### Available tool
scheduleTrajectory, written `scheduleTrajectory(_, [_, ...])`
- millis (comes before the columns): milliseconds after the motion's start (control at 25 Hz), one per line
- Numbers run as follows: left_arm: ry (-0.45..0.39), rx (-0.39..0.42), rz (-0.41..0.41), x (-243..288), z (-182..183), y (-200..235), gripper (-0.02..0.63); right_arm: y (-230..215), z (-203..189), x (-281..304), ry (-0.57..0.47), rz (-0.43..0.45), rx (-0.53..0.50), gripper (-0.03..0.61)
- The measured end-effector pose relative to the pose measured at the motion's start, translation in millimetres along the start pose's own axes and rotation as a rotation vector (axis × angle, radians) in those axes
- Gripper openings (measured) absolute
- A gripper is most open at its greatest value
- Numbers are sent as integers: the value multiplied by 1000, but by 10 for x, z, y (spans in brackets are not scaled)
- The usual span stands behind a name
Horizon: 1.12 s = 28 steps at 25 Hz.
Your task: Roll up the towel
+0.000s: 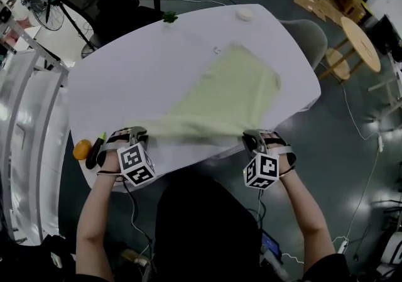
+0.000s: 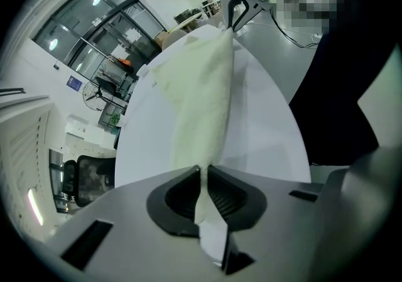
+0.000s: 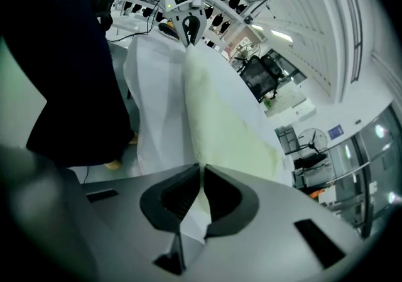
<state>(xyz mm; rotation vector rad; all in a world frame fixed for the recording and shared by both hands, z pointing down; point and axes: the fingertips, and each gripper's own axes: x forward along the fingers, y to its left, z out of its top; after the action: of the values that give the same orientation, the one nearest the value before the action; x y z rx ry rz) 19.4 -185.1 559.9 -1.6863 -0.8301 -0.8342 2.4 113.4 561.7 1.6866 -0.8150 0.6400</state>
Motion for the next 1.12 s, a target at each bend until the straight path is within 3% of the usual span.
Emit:
scheduleTrajectory(240, [12, -8, -70, -2, -32, -453, 49, 353, -115, 42, 10, 95, -15, 29])
scheduleTrajectory(440, [10, -17, -145, 6, -43, -446, 49, 416, -133, 130, 14, 239, 4, 29])
scheduleTrajectory(760, [-29, -148, -464, -49, -16, -205, 49, 204, -121, 147, 7, 598, 110, 32])
scheduleTrajectory(880, [-34, -181, -531, 43, -13, -37, 49, 20, -149, 262, 21, 699, 189, 34])
scheduleTrajectory(1120, [-53, -203, -535, 299, 14, 314, 49, -419, -154, 596, 43, 685, 247, 35])
